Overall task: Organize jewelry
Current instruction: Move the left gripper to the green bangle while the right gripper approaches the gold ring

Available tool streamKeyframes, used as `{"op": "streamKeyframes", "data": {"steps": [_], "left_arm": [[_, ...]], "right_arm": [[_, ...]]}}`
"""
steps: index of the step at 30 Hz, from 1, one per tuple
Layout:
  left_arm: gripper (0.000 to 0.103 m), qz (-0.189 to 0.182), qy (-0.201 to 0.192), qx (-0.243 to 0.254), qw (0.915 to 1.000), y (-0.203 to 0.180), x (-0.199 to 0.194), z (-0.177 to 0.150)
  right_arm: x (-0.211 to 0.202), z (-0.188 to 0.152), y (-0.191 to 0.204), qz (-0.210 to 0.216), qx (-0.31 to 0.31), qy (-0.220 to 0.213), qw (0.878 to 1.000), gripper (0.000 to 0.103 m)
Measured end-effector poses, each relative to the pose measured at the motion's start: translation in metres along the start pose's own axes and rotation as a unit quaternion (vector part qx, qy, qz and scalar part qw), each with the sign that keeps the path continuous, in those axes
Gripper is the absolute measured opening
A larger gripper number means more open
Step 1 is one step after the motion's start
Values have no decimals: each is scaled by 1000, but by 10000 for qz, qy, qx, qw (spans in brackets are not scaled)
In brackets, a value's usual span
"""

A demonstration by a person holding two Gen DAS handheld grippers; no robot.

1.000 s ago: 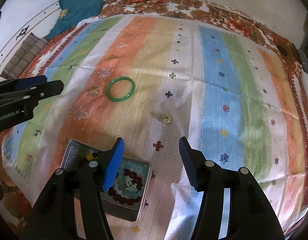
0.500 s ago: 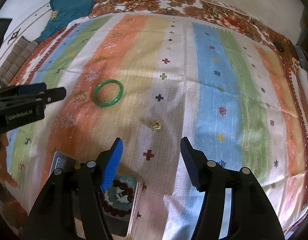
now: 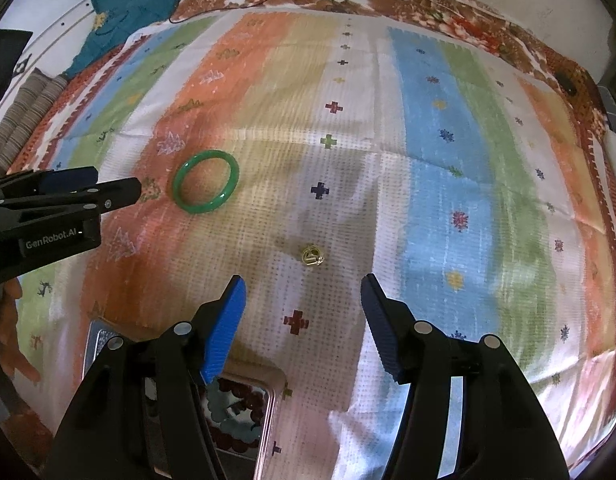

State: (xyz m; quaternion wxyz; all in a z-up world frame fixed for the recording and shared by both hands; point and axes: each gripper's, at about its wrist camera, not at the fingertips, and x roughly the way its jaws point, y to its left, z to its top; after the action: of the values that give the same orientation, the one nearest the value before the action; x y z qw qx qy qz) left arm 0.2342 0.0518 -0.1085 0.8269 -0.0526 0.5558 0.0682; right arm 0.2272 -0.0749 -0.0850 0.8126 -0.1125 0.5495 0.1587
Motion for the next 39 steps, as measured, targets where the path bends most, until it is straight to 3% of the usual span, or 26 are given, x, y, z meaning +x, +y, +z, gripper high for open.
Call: {"op": "streamKeyframes", "data": {"steps": [39], "left_arm": [[61,138,475,-5,9988,13,68,25]], "right_arm": [[64,21,-7,-17,7,529,9986,60]]}}
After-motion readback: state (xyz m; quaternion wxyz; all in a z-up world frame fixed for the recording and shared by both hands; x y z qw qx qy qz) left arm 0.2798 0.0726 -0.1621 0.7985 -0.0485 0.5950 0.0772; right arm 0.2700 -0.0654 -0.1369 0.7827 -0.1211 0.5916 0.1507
